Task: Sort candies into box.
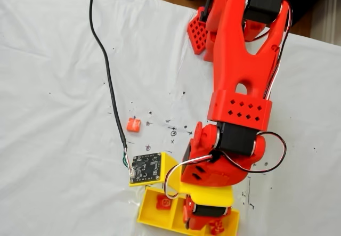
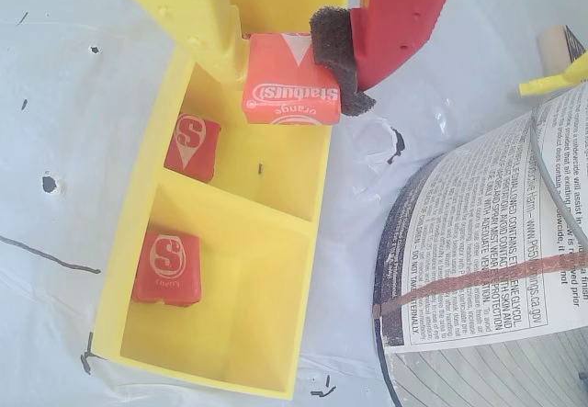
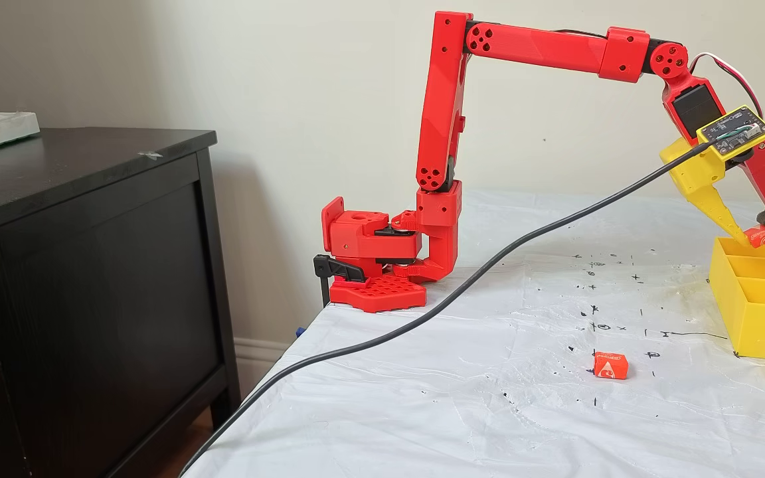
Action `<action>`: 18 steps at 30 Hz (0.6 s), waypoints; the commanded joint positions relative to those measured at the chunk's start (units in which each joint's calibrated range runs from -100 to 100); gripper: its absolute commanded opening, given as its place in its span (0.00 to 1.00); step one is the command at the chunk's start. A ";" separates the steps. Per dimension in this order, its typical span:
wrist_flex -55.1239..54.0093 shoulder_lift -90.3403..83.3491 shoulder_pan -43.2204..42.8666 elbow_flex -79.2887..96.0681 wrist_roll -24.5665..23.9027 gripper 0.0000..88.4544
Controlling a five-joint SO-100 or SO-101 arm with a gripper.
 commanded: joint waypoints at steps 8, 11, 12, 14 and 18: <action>-1.23 -1.99 -0.97 -4.77 -1.86 0.37; -0.73 -2.33 -0.88 -4.95 -2.05 0.40; -0.57 -2.50 -0.79 -4.95 -2.20 0.41; 0.00 -2.76 -0.79 -5.13 -2.30 0.42; 0.66 -3.35 -0.70 -5.13 -2.20 0.43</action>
